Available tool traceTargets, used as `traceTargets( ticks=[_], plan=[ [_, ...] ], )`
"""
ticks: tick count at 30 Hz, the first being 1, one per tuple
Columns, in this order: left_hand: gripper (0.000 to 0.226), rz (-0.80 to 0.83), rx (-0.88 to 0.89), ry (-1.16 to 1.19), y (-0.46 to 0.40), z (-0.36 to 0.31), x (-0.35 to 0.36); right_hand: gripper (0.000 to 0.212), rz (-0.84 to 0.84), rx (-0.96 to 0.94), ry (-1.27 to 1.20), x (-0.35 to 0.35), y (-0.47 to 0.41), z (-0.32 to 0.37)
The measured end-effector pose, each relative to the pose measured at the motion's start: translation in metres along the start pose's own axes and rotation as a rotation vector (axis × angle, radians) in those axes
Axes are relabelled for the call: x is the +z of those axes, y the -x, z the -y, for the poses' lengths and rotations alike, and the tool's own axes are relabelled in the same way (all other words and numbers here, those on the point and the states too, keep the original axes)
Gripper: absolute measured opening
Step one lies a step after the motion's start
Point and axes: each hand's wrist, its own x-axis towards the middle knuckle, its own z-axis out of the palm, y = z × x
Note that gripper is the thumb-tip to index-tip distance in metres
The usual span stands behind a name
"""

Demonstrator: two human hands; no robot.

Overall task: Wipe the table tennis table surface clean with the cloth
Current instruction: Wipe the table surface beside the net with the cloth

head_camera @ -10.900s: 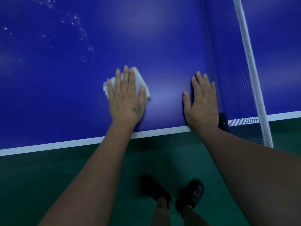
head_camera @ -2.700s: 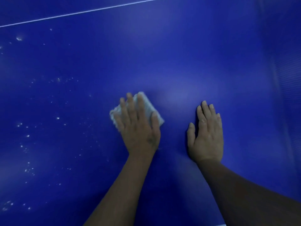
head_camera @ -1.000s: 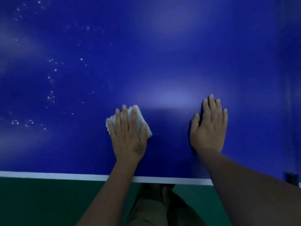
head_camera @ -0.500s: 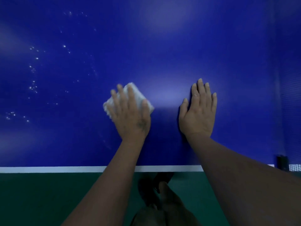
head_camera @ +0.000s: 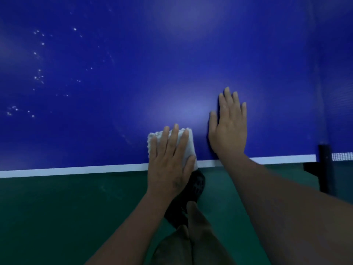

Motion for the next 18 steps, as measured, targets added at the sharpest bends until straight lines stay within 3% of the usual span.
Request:
traceTargets(
  ticks=[7, 13, 18],
  plan=[
    [0.068, -0.053, -0.013, 0.032, -0.035, -0.006, 0.008, 0.062, 0.085, -0.011, 0.106, -0.004, 0.012, -0.003],
    [0.069, -0.033, 0.013, 0.088, 0.024, -0.02, 0.01, 0.06, 0.053, -0.01, 0.063, -0.003, 0.014, -0.006],
    [0.068, -0.036, 0.071, 0.061, -0.049, 0.006, 0.004, 0.061, 0.064, -0.004, 0.069, -0.004, 0.014, -0.006]
  ],
)
